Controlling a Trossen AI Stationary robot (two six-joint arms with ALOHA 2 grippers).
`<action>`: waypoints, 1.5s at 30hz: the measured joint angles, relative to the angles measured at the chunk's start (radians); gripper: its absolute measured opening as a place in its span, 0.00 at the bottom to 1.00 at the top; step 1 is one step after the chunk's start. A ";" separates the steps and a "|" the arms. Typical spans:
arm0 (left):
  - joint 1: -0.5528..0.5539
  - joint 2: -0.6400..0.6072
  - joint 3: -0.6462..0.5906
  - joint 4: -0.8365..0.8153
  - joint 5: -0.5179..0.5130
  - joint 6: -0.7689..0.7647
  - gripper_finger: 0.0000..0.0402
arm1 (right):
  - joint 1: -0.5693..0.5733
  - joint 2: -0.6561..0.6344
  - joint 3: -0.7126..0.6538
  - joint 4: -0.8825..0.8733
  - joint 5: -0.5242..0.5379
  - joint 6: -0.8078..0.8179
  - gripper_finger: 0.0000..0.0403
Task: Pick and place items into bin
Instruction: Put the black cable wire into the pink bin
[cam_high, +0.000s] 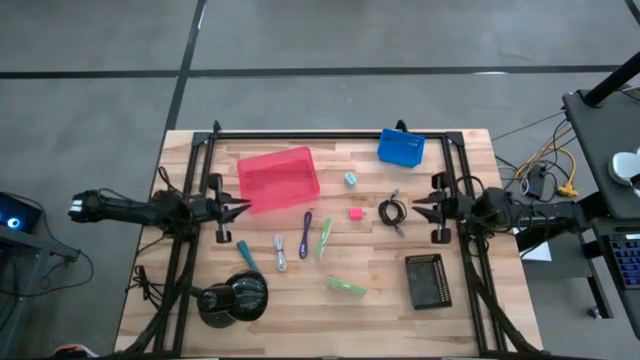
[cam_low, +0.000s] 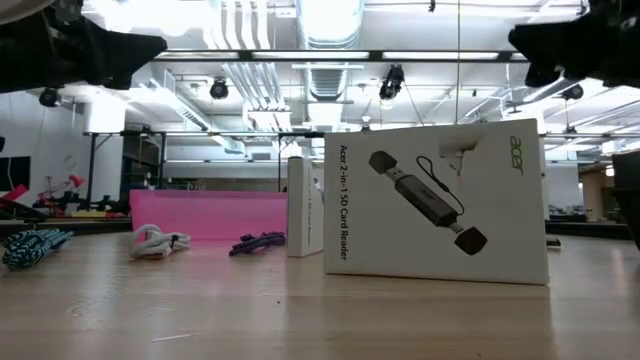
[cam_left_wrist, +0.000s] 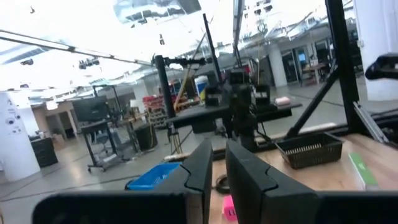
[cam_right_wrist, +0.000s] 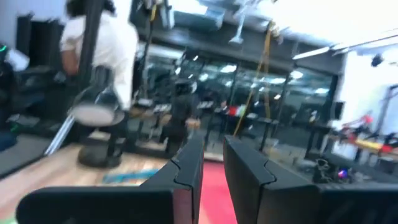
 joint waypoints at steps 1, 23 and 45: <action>0.000 0.009 0.000 0.002 0.000 0.000 0.08 | 0.000 0.004 0.000 0.016 0.024 -0.002 0.13; 0.000 0.186 0.000 0.227 0.000 0.054 0.08 | 0.000 0.403 0.372 -0.086 0.181 0.017 0.49; 0.000 0.185 0.000 0.228 0.000 0.054 0.08 | 0.000 0.933 0.897 -1.074 0.181 0.327 0.48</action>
